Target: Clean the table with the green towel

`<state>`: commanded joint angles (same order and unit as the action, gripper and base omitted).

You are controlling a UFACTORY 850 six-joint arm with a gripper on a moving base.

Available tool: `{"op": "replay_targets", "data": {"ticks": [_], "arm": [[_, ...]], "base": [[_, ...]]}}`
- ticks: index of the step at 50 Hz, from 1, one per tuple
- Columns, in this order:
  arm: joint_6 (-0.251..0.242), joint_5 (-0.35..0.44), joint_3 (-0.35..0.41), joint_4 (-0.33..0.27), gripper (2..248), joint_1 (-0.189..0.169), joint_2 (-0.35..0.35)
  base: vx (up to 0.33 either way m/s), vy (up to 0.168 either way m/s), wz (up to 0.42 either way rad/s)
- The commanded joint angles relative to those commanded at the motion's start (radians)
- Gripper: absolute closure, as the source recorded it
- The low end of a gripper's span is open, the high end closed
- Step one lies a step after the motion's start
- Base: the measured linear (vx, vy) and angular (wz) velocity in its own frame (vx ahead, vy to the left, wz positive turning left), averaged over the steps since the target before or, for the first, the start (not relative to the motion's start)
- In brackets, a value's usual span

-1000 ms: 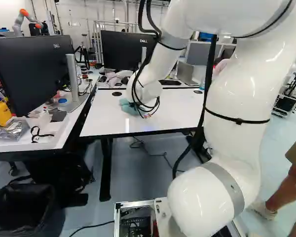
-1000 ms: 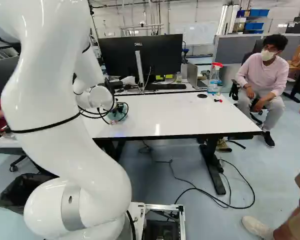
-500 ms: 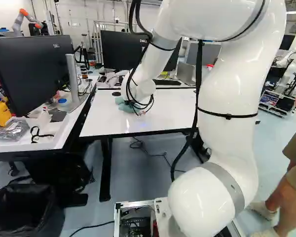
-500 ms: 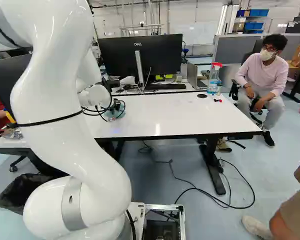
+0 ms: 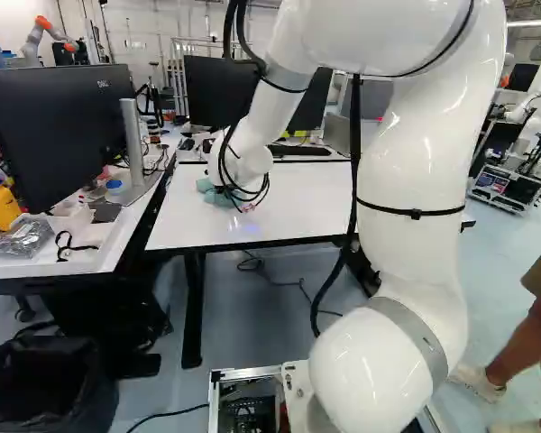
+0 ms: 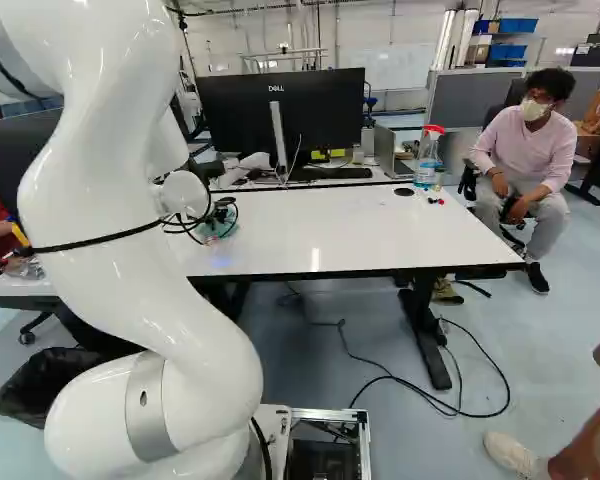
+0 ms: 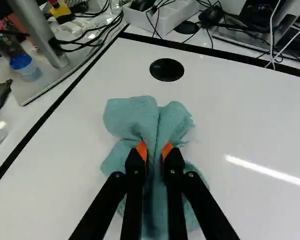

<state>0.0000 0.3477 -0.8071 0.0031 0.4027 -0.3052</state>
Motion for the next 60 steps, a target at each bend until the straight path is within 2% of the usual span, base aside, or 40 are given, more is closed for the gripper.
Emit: {"op": "replay_targets", "data": {"ticks": [18,27,40,60], "arm": [[0.000,0.000,0.079,0.000,199,0.028,0.066],[0.000,0.000,0.124,0.000,199,0.027,0.104],[0.000,0.000,0.182,0.000,199,0.002,0.155],[0.000,0.000,0.215,0.000,199,-0.064,0.185]], "base": [[0.000,0.000,0.000],[0.000,0.000,0.000],[0.000,0.000,0.000],[0.000,0.000,0.000]]}}
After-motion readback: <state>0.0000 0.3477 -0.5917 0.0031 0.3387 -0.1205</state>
